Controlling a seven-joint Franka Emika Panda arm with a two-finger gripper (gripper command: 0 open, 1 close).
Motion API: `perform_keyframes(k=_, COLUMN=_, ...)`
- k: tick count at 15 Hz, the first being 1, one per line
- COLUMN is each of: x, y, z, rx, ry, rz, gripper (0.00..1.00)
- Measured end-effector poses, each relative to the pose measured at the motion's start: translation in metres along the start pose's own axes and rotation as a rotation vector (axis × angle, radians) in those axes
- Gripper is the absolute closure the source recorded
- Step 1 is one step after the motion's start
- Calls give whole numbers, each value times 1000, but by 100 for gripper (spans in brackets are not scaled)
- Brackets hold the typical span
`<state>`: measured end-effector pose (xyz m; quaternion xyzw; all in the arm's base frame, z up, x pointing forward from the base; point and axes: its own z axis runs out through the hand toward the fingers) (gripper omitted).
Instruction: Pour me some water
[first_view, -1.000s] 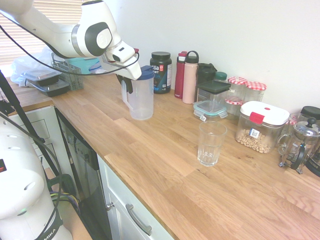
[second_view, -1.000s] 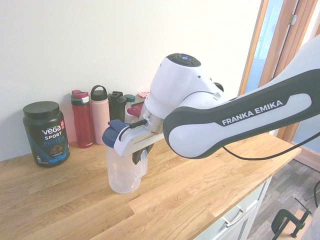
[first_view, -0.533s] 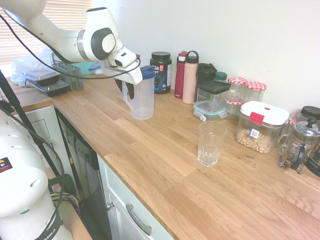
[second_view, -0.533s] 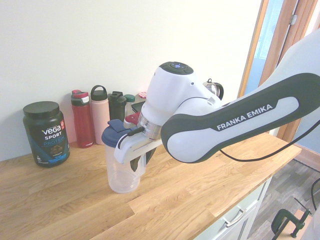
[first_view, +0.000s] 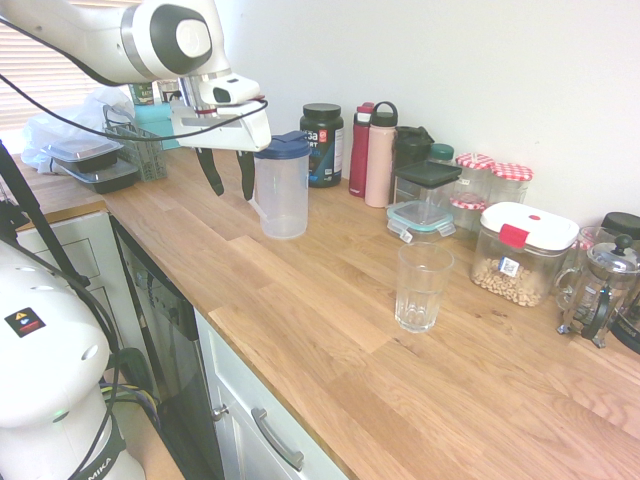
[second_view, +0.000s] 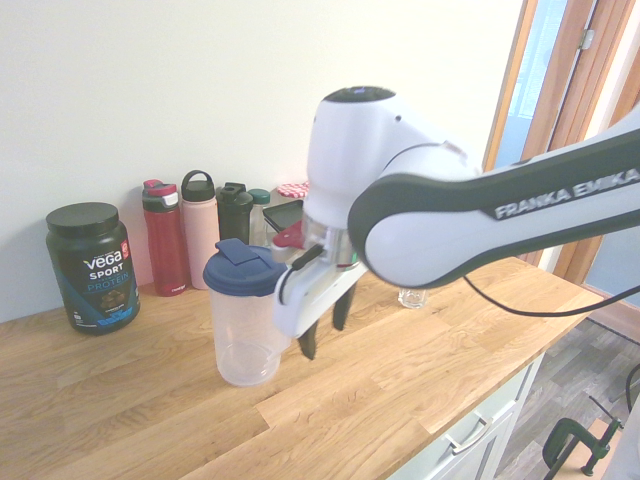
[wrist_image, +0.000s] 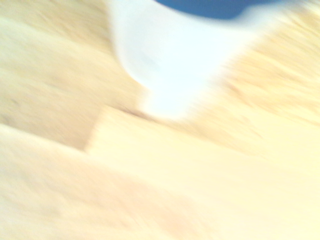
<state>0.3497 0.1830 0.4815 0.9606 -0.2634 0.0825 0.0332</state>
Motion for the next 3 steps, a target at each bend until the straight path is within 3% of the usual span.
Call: perform_keyframes(k=3, x=10, y=62, z=-1, rx=3, ry=-40, rz=51, gripper=0)
